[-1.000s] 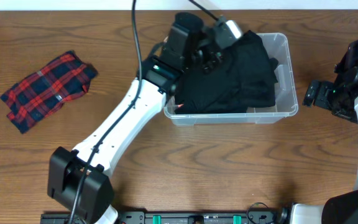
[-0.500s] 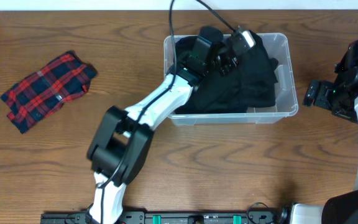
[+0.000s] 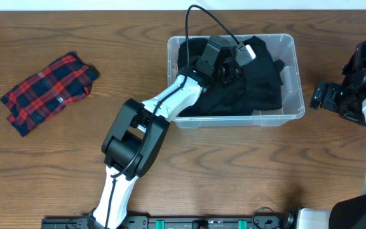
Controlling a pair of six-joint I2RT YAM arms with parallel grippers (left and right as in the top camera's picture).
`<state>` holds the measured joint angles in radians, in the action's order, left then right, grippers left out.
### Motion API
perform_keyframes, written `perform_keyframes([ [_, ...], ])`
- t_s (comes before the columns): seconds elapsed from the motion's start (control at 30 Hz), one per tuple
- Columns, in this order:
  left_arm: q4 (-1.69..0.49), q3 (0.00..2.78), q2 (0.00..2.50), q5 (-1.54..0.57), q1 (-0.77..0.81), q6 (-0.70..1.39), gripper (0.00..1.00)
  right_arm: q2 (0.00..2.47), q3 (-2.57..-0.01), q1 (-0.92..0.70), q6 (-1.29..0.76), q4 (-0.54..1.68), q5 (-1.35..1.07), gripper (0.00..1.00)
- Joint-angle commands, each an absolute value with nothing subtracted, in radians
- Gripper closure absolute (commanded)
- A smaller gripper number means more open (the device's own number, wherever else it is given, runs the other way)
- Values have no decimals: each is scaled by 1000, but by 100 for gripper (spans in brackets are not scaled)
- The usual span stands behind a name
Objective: Pack container
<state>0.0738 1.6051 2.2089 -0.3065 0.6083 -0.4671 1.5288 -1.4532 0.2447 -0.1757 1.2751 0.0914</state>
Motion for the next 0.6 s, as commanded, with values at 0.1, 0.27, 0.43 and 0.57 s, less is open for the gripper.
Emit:
perform_keyframes([
  [0.1,77,1577,2087,-306,608,-454,94,1519,-1463,242,-186,1275,104,1],
  [0.27,91,1577,2031,-282,601,-454,94,1519,-1463,242,-186,1275,104,1],
  [0.43,55,1577,2032,-179,573,-453,94,1519,-1463,242,-186,1275,104,1],
  [0.57,5,1576,2037,-178,536,-450,94,1519,-1463,242,-186,1275,104,1],
])
